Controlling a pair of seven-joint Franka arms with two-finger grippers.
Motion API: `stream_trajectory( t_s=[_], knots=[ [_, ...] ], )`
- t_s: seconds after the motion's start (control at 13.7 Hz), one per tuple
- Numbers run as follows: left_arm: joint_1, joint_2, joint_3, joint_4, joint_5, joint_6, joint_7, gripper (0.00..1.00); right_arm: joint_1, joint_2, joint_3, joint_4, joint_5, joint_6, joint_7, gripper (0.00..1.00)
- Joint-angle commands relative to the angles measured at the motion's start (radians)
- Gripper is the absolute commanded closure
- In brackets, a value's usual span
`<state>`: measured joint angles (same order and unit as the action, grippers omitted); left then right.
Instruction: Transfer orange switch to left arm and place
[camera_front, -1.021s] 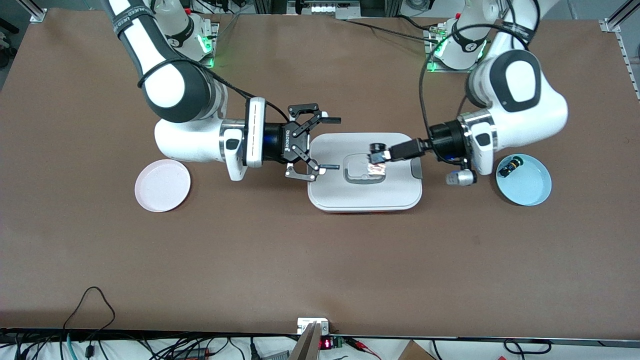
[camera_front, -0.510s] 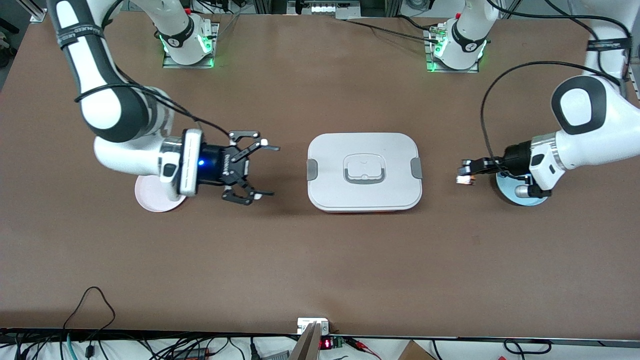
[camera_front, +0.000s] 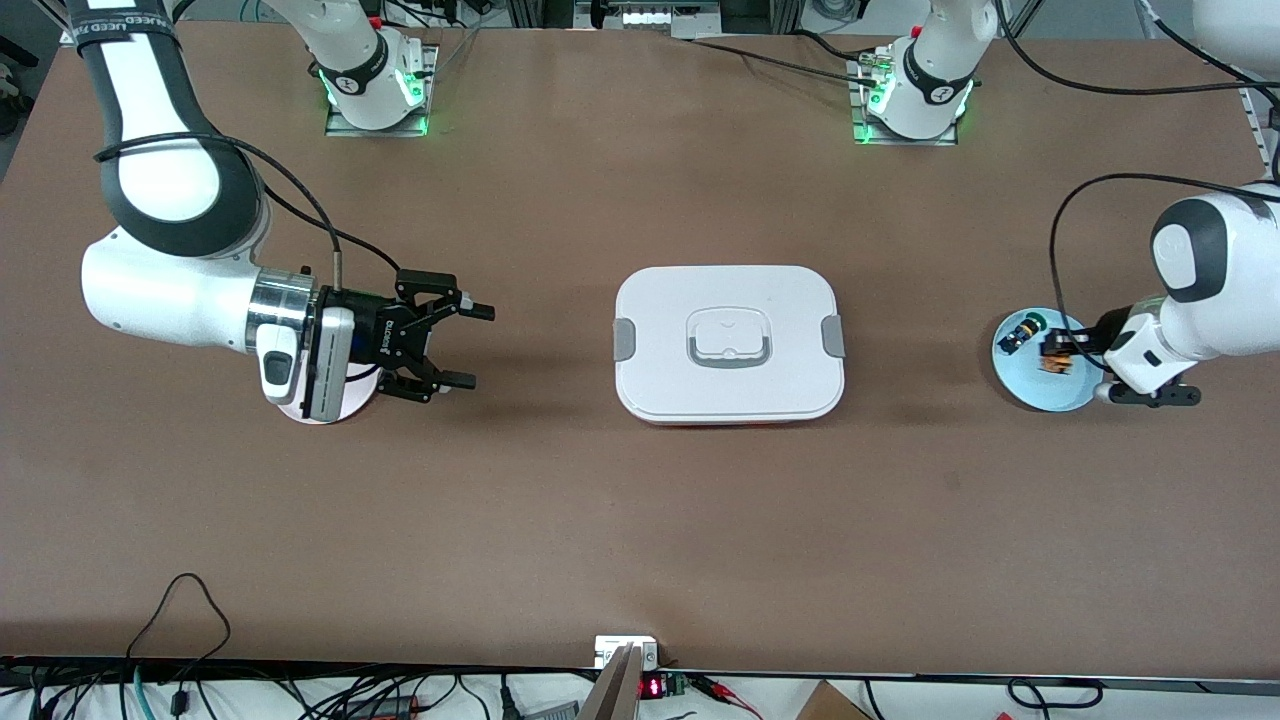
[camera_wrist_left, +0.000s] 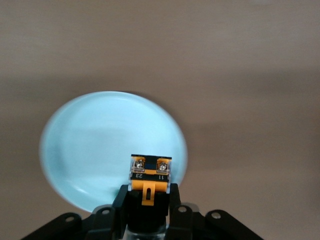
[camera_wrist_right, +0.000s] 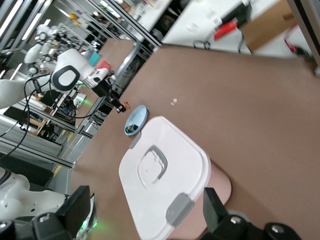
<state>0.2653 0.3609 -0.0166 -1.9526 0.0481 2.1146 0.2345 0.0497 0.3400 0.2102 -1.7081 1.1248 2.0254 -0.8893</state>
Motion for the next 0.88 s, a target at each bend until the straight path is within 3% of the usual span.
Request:
stream_trajectory(
  t_s=[0.0,0.29,0.51,0.58,0.73,0.8],
  knots=[
    [0.037,0.075,-0.005,0.032,0.142,0.065,-0.009,1.00,-0.027,-0.029,0.011,-0.031,-0.188,-0.020,0.265,0.00],
    [0.058,0.138,-0.005,0.008,0.180,0.154,-0.017,1.00,-0.057,-0.024,0.011,-0.031,-0.465,-0.112,0.617,0.00],
    [0.065,0.136,-0.005,-0.022,0.182,0.156,-0.041,1.00,-0.059,-0.024,0.011,-0.027,-0.588,-0.163,1.008,0.00],
    [0.065,0.136,-0.005,-0.023,0.182,0.156,-0.041,1.00,-0.057,-0.026,0.011,-0.021,-0.659,-0.203,1.065,0.00],
    [0.065,0.138,-0.005,-0.025,0.182,0.157,-0.040,1.00,-0.053,-0.039,0.011,0.011,-0.884,-0.293,1.066,0.00],
    [0.066,0.141,-0.005,-0.034,0.182,0.174,-0.040,0.94,-0.053,-0.053,0.012,0.028,-0.975,-0.338,1.058,0.00]
  ],
)
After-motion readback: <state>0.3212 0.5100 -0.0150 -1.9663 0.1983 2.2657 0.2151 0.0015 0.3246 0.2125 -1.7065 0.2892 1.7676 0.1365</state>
